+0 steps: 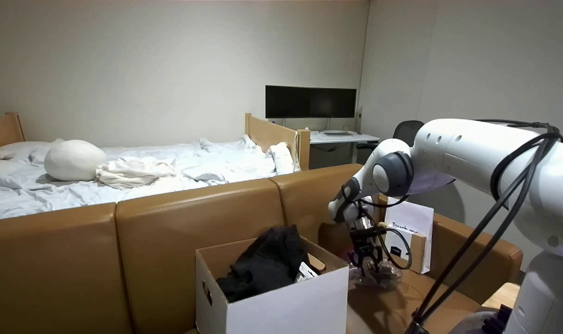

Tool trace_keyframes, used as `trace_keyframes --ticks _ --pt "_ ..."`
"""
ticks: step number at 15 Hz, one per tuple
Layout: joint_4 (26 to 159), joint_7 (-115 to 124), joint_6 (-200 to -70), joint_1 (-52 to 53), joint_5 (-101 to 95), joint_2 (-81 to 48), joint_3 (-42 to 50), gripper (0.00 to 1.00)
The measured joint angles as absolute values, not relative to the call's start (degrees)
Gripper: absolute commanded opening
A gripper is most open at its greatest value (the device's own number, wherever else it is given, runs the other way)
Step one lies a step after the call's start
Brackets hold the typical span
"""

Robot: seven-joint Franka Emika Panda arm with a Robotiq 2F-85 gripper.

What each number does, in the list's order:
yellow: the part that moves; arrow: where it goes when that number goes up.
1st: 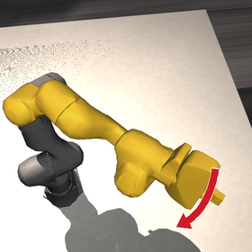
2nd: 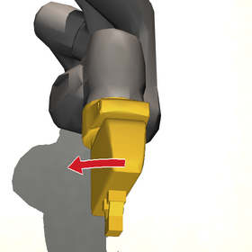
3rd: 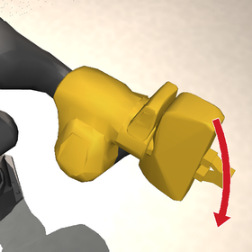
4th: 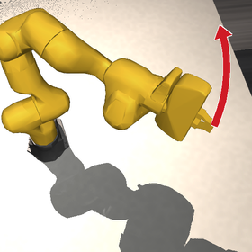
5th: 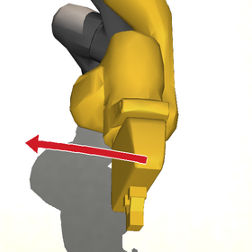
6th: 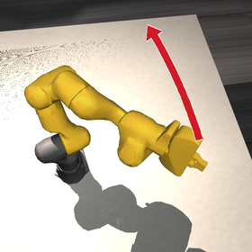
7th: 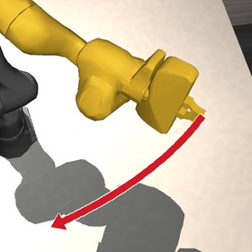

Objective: Pick the plastic bag and put it in the box

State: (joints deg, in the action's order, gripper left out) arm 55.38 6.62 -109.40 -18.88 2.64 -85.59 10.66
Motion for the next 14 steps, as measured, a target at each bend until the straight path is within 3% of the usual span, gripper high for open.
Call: trace_keyframes --ticks 5,14 --pt "55.3 14.3 -115.3 -20.3 2.6 -85.5 14.1 0.02" --pt "54.4 17.9 -113.3 -21.6 3.0 -85.5 13.9 0.02"
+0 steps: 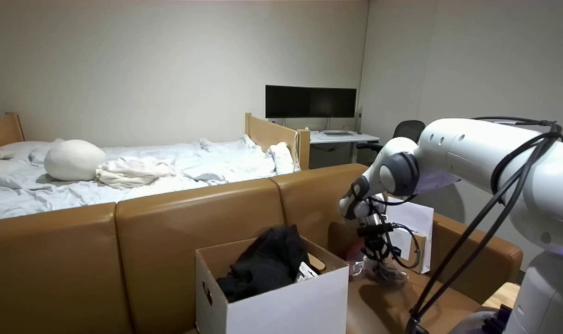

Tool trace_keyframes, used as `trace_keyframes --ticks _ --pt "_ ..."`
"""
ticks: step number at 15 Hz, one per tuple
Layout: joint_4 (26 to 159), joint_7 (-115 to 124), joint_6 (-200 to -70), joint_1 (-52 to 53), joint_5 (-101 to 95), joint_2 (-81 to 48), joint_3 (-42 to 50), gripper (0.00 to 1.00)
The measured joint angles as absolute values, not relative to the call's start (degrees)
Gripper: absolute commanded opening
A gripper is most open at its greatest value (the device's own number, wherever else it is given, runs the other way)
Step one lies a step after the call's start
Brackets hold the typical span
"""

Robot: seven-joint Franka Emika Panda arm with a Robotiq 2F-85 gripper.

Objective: Pick the plastic bag and put it in the box

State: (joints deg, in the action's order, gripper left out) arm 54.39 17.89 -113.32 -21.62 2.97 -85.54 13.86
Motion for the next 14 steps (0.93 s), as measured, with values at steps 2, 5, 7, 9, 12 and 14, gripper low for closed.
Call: trace_keyframes --ticks 2,5,7,9,12,14 --pt "52.8 16.3 -109.3 -23.6 4.2 -85.5 12.3 0.02" --pt "52.3 13.0 -107.4 -28.2 7.7 -84.0 10.3 0.02" --pt "54.4 10.5 -107.6 -31.6 10.4 -81.5 9.2 0.02" --pt "58.4 7.7 -109.3 -34.8 13.4 -77.7 8.1 0.02" --pt "64.7 2.7 -113.8 -37.7 15.3 -71.4 7.1 0.02" --pt "69.1 -0.8 -116.3 -37.9 15.0 -66.8 7.2 0.02"
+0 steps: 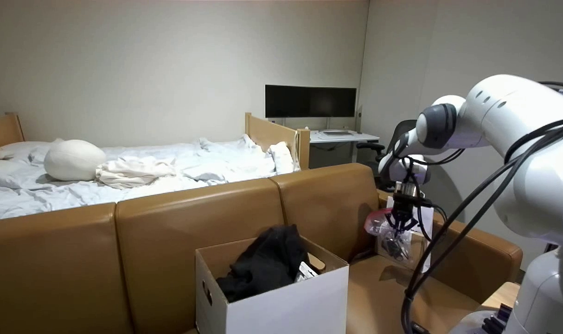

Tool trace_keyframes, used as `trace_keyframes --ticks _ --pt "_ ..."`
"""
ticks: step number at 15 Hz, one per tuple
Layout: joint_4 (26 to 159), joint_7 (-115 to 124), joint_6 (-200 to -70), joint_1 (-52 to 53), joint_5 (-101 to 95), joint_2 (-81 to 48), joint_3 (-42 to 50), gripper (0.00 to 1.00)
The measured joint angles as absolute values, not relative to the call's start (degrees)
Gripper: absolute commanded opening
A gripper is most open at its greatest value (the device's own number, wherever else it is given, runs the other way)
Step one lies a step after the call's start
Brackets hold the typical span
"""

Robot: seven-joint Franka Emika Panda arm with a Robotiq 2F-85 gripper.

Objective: Pick the plastic bag and put it in the box

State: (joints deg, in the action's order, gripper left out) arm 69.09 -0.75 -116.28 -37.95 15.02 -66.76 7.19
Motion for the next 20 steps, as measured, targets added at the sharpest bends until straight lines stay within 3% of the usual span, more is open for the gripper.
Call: trace_keyframes --ticks 10,20 --pt "93.1 -1.7 -128.1 -21.5 -0.1 -43.8 15.8 0.02" --pt "115.0 7.1 -122.6 0.2 -32.1 -19.9 17.8 0.02"
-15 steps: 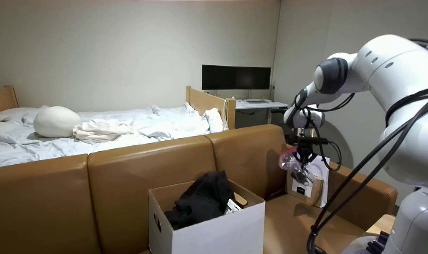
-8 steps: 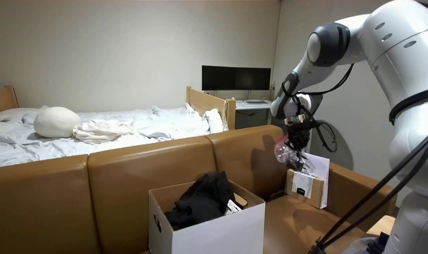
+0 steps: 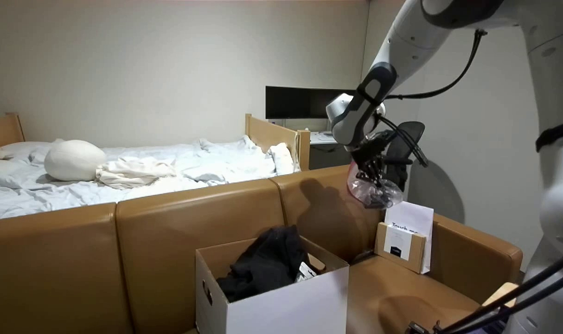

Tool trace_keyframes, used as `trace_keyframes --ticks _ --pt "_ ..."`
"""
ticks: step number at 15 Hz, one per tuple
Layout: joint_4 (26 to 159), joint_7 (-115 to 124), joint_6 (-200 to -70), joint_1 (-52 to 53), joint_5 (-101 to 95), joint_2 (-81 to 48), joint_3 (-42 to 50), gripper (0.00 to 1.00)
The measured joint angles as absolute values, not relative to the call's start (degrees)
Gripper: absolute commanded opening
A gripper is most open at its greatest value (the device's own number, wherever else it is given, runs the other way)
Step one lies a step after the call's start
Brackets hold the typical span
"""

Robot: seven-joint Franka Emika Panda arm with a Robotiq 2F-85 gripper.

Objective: Pick the plastic bag and put it in the box

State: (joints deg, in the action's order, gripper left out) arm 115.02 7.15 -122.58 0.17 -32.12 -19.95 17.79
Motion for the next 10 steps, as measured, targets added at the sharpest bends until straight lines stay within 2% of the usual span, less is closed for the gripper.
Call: trace_keyframes --ticks 4,10 --pt "124.2 7.5 -121.9 3.5 -40.9 -8.9 11.8 0.02" --pt "136.4 -3.8 -119.7 4.6 -38.4 8.9 1.2 0.02"
